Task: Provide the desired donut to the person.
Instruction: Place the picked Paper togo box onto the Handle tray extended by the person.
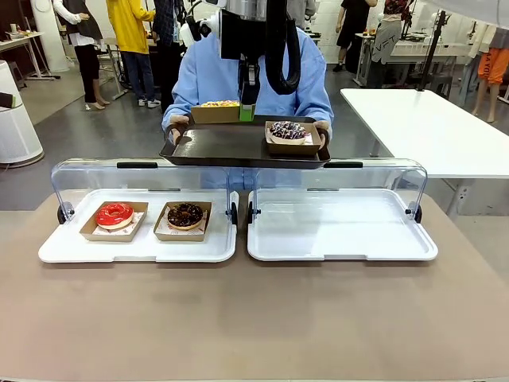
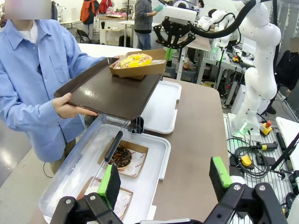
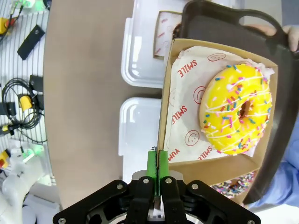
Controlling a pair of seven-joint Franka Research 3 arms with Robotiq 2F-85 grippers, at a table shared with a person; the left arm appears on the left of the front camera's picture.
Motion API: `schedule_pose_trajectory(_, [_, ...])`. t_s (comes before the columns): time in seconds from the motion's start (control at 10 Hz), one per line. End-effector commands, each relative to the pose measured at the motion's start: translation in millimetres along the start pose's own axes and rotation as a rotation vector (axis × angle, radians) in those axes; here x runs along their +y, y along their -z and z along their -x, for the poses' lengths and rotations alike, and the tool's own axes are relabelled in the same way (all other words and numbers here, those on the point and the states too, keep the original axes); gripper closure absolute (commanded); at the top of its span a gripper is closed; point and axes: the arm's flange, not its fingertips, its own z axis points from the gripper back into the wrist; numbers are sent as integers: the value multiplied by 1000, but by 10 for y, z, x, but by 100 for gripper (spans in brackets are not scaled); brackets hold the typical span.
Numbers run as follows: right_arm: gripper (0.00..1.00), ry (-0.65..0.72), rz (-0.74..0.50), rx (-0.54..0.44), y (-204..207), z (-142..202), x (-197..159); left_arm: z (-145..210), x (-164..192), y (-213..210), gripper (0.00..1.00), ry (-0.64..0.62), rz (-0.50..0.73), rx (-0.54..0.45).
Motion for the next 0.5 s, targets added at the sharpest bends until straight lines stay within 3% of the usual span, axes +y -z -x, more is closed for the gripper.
schedule_pose_trajectory(0.0, [98, 5, 37, 4, 123, -2, -169, -10, -8, -21, 0, 5, 0, -9])
schedule_pose_trajectory(0.4, [98, -13, 64, 6, 555, 67, -313, -10, -8, -21, 0, 5, 0, -9])
